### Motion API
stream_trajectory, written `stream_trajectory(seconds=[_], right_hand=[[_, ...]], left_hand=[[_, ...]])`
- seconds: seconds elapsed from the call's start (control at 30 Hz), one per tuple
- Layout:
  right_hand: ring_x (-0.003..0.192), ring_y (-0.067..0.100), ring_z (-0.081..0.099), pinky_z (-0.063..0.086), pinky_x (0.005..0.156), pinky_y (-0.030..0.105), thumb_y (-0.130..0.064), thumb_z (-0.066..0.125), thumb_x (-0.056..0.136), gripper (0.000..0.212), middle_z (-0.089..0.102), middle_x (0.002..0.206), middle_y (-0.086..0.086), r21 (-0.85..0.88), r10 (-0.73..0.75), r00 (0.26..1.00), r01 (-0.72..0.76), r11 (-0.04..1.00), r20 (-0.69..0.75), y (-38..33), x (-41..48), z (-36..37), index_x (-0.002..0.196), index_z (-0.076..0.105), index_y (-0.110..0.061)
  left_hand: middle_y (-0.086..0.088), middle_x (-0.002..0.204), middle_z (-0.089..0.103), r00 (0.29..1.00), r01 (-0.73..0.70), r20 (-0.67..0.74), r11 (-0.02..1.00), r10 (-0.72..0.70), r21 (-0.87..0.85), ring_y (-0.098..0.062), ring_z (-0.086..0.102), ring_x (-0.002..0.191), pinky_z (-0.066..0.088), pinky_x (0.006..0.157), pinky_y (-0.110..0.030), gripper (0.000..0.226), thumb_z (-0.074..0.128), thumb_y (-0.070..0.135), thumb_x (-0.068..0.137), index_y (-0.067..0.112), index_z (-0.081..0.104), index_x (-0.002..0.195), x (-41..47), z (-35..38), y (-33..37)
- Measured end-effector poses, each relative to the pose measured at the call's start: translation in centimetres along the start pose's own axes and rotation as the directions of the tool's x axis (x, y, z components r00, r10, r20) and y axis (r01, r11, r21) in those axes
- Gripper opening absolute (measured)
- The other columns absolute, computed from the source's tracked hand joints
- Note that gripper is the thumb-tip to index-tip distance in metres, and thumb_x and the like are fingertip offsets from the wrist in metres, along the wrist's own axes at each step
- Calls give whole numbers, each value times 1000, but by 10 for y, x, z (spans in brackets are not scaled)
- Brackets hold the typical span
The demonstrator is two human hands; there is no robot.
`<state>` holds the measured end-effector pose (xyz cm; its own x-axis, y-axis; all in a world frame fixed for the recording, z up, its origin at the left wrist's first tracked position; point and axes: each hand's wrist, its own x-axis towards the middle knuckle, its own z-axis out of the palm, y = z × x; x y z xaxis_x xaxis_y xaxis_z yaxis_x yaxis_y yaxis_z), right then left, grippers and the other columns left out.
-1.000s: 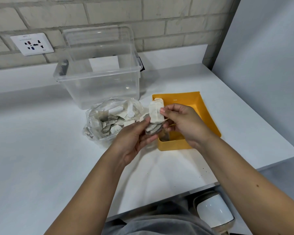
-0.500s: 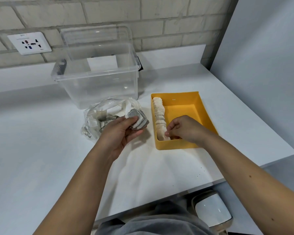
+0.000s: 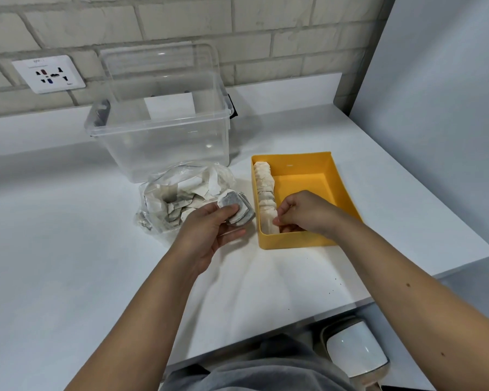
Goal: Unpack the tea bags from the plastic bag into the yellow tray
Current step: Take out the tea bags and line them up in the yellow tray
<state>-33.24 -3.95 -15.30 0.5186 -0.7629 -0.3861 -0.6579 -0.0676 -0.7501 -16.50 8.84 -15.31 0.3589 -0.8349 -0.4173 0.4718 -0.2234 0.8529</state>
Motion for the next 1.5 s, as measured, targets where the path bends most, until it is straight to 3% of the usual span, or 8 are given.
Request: stream_trajectory(seconds=[0.1, 0.5, 0.63, 0.8, 0.93, 1.13, 1.37, 1.5], right_hand=[[78, 16, 65, 54, 77, 32, -21, 81, 77, 16, 72, 83, 3, -186, -20, 999, 14, 982, -33, 0, 0, 2, 85, 72, -10], [76, 18, 68, 55, 82, 36, -15, 73, 84, 10, 75, 79, 6, -51, 19, 1000, -18, 999, 5, -4, 0, 4, 77, 68, -11], [72, 19, 67, 55, 75, 33, -16, 74, 84, 11, 75, 80, 8, -41, 21, 999, -19, 999, 35, -5, -1, 2, 77, 68, -10], [75, 19, 63, 50, 72, 35, -30, 78, 80, 18, 68, 77, 5, 46, -168, 953, 186, 982, -253, -12, -8, 0, 87, 69, -16], [66, 6, 58, 48, 68, 23, -26, 84, 74, 18, 64, 66, -4, 212, -308, 944, 328, 921, -120, -26, -24, 5, 85, 74, -15], [65, 6, 61, 51, 69, 26, -29, 89, 67, 20, 67, 65, -1, 103, -276, 949, 293, 951, -153, -33, -19, 8, 77, 75, -19], [52, 8, 50, 43, 50, 20, -21, 78, 81, 14, 62, 57, -8, 359, -196, 978, 210, 909, -75, -34, -22, 4, 84, 70, -9], [49, 4, 53, 42, 49, 18, -31, 85, 73, 23, 63, 57, -8, 220, -195, 977, 210, 953, -90, -33, -20, 6, 82, 72, -13]], left_hand=[[-13, 95, 75, 1000, -5, -1, 999, 5, 46, -25, 72, 86, 61, 80, -36, 12, 63, 6, 92, 3, 69, 103, -1, 8, -5], [-10, 89, 76, 1000, -9, -16, 990, 12, 144, -24, 73, 82, 62, 75, -35, 10, 64, 8, 93, 6, 68, 101, -4, 13, -9], [-11, 94, 75, 1000, -22, -14, 986, 24, 165, -26, 72, 86, 62, 77, -36, 15, 65, 9, 92, 3, 68, 106, -4, 13, -8], [-12, 101, 75, 997, -73, -9, 982, 75, 175, -26, 72, 90, 62, 78, -37, 20, 67, 12, 91, 5, 68, 110, -4, 9, -1], [-12, 98, 76, 996, -91, 18, 986, 89, 141, -25, 73, 89, 61, 79, -32, 19, 63, 13, 94, 4, 67, 110, -4, 14, 3], [-18, 101, 75, 998, -61, 18, 995, 60, 84, -27, 73, 92, 61, 79, -31, 25, 48, 18, 103, 3, 67, 107, -8, 23, 3], [-14, 110, 74, 989, 45, 142, 999, -40, -29, -26, 70, 106, 56, 92, -33, 39, 54, 41, 98, 9, 67, 115, -13, 25, 3], [-15, 107, 75, 993, 12, 120, 999, -16, 35, -27, 70, 105, 55, 95, -35, 36, 54, 38, 98, 9, 70, 111, -14, 26, 0]])
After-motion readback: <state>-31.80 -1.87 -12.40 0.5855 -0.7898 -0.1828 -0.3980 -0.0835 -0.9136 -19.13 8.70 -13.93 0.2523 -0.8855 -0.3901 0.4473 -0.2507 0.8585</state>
